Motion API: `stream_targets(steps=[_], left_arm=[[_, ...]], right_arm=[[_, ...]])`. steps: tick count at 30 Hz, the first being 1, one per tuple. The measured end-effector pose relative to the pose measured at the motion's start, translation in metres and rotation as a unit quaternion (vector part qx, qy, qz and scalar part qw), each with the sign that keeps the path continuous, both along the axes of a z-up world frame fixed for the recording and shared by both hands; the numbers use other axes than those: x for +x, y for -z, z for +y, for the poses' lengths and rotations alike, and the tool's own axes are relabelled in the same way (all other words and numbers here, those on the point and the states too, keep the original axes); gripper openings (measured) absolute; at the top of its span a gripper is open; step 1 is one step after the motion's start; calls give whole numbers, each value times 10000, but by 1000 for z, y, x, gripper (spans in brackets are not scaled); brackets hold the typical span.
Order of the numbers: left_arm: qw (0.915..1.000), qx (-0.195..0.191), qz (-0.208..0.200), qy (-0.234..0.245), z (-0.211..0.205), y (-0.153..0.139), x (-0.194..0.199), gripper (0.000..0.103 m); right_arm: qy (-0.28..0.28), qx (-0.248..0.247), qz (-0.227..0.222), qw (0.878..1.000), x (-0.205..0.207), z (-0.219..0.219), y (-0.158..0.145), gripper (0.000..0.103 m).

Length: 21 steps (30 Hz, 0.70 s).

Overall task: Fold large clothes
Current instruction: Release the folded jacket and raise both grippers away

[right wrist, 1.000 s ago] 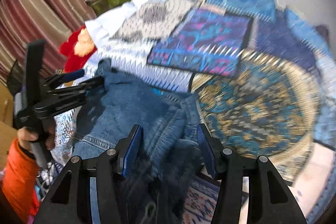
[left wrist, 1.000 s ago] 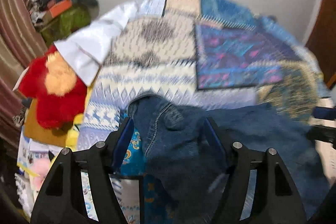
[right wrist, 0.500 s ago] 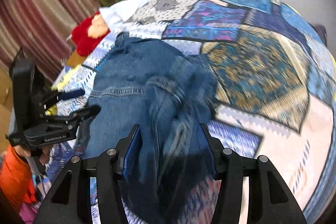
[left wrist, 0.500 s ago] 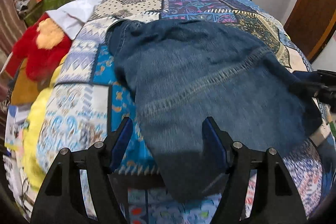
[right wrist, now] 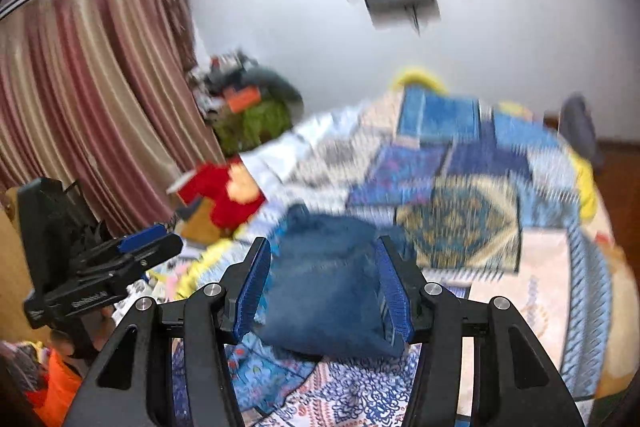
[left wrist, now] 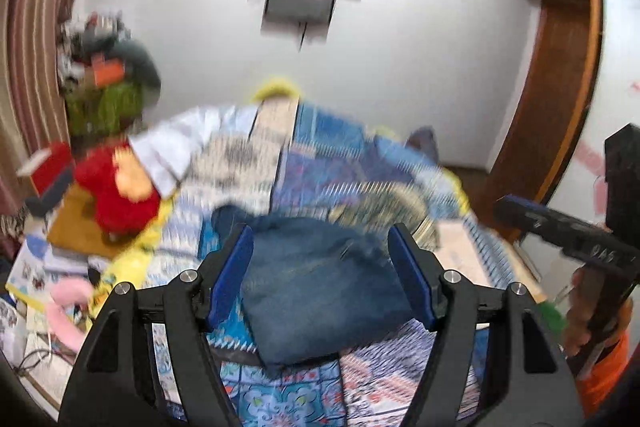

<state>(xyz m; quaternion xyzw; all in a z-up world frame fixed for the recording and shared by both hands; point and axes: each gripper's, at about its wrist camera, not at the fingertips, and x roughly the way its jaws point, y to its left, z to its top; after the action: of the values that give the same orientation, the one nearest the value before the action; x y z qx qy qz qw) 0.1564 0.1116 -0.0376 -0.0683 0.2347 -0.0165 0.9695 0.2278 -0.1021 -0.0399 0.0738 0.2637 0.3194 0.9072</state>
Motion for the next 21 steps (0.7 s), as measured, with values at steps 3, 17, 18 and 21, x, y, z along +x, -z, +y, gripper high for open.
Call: stream_targets(steps=[3, 17, 18, 21], left_arm=[[9991, -32, -434, 30, -9, -18, -26, 69], [9884, 724, -1111, -740, -50, -20, -85, 82], [9883, 701, -1120, -759, -50, -19, -86, 89], [9872, 668, -1181, -843, -48, -18, -89, 96]], right_arm=[[-18, -32, -539, 9985, -34, -2, -23, 51], [477, -216, -1304, 9901, -113, -2, -37, 52], [473, -244, -1261, 9906, -114, -1, -35, 52], [531, -379, -1193, 9907, -114, 3, -29, 52]])
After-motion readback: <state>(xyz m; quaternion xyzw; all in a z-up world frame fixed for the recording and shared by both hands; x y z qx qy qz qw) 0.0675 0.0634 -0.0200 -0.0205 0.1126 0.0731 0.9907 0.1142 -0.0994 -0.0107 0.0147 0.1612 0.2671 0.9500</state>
